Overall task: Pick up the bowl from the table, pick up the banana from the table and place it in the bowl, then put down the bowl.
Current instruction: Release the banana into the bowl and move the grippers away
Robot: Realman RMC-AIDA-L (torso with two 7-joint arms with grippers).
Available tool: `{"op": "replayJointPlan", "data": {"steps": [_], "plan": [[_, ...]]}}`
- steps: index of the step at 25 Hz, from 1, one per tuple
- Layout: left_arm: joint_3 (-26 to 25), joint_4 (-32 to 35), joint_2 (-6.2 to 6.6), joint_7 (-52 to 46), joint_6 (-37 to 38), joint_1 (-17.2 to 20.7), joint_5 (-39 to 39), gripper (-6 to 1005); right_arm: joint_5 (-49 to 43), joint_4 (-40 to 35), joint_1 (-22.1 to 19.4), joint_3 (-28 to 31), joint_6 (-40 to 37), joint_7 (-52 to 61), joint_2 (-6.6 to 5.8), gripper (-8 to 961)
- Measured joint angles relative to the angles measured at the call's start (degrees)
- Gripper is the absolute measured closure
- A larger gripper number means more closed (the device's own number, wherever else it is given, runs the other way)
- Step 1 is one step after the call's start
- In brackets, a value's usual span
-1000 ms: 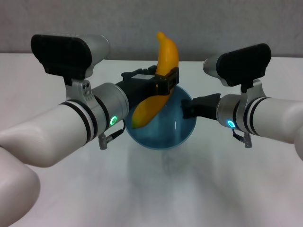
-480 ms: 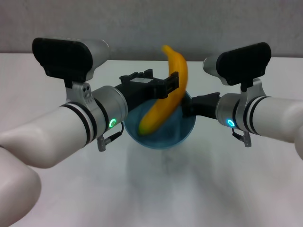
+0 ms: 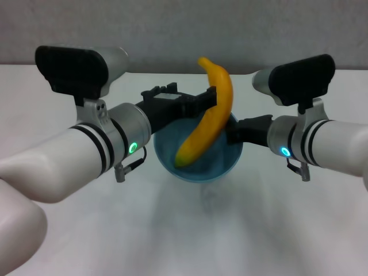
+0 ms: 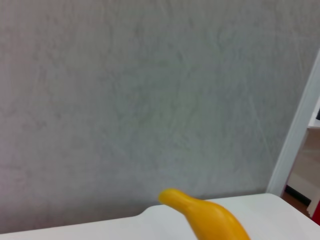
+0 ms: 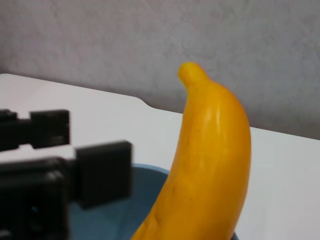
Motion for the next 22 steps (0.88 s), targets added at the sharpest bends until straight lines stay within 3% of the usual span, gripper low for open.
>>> {"op": "replayJointPlan", "data": {"steps": [5, 13, 22], "plan": [[-1.3, -0.8, 0.08, 0.0, 0.0, 0.6, 0.0, 119, -0.2, -0.3, -0.6, 1.1, -0.3, -0.2, -0.03, 914], [-4.5, -2.3, -0.25, 0.0, -0.5, 3.0, 6.1, 123, 0.0, -0.7, -1.5, 3.5, -2.3, -0.2, -0.07, 914], [-9.2, 0.8, -0.24, 0.0, -2.5, 4.4, 8.7, 124, 0.4, -4.0, 1.7, 8.8, -7.1, -0.4, -0.21, 914]]}}
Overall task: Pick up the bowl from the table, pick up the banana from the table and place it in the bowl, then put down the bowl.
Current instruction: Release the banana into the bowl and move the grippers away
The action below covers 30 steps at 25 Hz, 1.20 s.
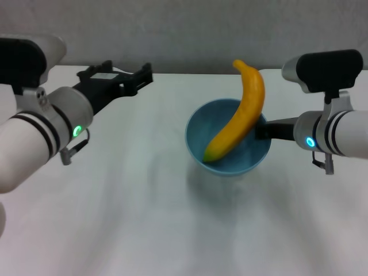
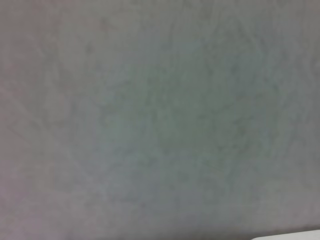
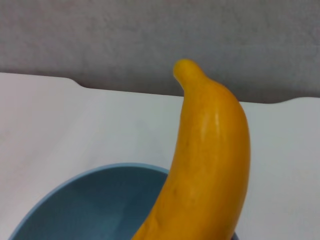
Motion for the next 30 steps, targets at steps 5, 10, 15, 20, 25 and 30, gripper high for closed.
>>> {"op": "replayJointPlan", "data": {"steps": [5, 10, 15, 20, 25, 30], "plan": [[-1.4, 3.5, -0.06, 0.0, -1.8, 0.2, 2.7, 125, 4.4, -8.1, 6.4, 1.2, -0.5, 0.0, -0.01, 914], [-2.0, 5.3, -0.05, 0.0, -1.9, 0.2, 3.0, 125, 6.4, -11.6, 9.5, 1.8, -0.6, 0.0, -0.07, 914], [-2.5, 6.0, -0.03, 0.0, -2.0, 0.0, 3.1, 126, 9.4, -11.5, 10.2, 0.0, -1.4, 0.0, -0.02, 913], [-3.4, 6.1, 0.02, 0.0, -2.0, 0.2, 3.1, 126, 12.8, -11.1, 10.7, -3.6, -2.2, 0.0, 0.13, 913], [-3.8, 6.5, 0.09, 0.0, -2.0, 0.2, 3.1, 127, 15.2, -11.0, 10.8, -6.7, -3.4, 0.0, 0.18, 913], [-4.5, 7.4, 0.05, 0.0, -2.0, 0.0, 3.1, 127, 15.4, -11.0, 11.0, -8.2, -6.2, 0.0, 0.32, 913]]}}
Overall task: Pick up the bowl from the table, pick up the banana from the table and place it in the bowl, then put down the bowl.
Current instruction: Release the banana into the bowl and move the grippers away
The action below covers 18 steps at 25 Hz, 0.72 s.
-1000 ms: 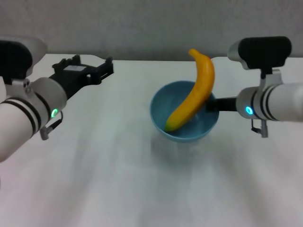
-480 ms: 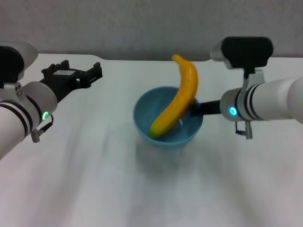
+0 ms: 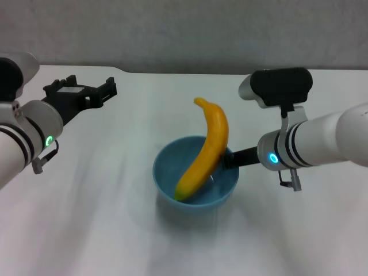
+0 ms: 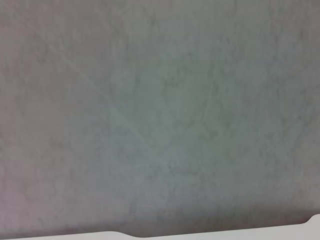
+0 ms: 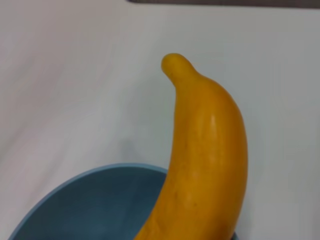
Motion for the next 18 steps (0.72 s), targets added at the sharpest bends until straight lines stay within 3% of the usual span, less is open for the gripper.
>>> {"op": "replayJointPlan", "data": {"steps": [18], "plan": [[-0.5, 1.6, -0.05, 0.0, 0.0, -0.4, 0.0, 128, 1.3, -0.7, -0.1, -3.2, -0.5, 0.0, 0.03, 912]]}}
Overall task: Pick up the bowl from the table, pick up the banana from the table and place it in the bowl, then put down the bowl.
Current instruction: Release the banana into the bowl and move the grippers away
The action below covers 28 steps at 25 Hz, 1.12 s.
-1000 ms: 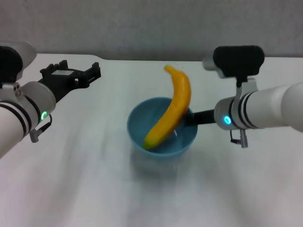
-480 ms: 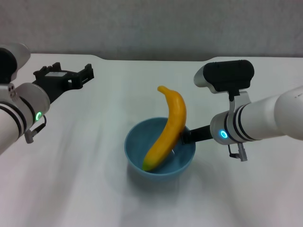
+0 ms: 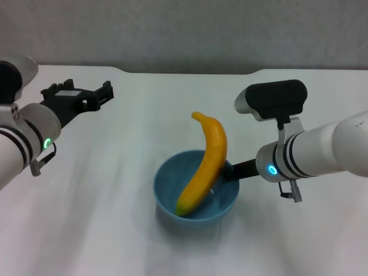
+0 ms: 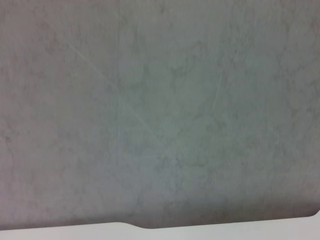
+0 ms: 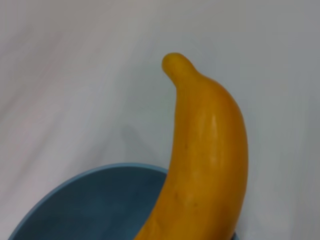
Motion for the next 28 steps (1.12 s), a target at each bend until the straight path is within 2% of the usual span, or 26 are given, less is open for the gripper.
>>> {"op": "replayJointPlan", "data": {"steps": [17, 26, 28], "plan": [[0.0, 0.0, 0.00, 0.0, -0.1, 0.1, 0.0, 123, -0.5, -0.1, -0.3, -0.3, 0.1, 0.0, 0.00, 912], [0.0, 0.1, 0.00, 0.0, -0.1, 0.2, -0.1, 124, -0.5, -0.9, -0.2, -0.9, 0.0, 0.0, 0.00, 890], [0.0, 0.1, 0.00, 0.0, -0.1, 0.2, -0.1, 124, -0.5, -0.9, -0.2, -0.9, -0.1, 0.0, 0.00, 856]]}}
